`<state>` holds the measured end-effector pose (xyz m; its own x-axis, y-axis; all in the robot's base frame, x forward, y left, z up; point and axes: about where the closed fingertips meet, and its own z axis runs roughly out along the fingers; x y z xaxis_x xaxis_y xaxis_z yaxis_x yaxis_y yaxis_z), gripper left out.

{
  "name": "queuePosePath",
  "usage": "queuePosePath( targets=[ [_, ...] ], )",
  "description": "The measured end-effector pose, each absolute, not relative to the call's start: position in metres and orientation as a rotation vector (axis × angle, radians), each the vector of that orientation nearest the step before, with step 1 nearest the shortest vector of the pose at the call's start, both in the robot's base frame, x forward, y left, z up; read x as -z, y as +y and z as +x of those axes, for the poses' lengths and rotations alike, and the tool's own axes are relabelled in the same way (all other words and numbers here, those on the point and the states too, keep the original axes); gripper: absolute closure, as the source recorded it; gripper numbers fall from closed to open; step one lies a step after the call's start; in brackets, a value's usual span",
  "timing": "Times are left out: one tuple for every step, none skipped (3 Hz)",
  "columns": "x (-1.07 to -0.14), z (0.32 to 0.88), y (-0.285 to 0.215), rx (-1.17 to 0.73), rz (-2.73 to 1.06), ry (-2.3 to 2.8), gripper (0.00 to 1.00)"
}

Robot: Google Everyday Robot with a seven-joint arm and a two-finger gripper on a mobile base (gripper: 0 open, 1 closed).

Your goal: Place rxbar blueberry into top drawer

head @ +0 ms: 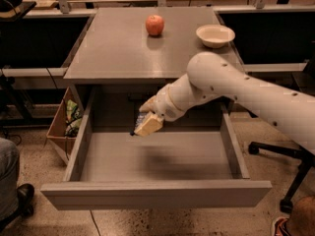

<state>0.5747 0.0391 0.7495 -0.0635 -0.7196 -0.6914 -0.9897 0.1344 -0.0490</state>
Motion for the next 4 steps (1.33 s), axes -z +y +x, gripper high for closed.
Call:
queuePosePath(
  targets=[
    [-0.709,0.583,0.037,-0.58,-1.661,1.881,1.0],
    [-0.668,0.593,0.013,-0.504,-1.656,1.953,0.96],
    [-0.649,0.595,-0.003,-0.479,-1.64,2.001,0.73],
    [-0.642,0.597,-0.011,-0.486,-1.606,2.023,0.5]
  ],
)
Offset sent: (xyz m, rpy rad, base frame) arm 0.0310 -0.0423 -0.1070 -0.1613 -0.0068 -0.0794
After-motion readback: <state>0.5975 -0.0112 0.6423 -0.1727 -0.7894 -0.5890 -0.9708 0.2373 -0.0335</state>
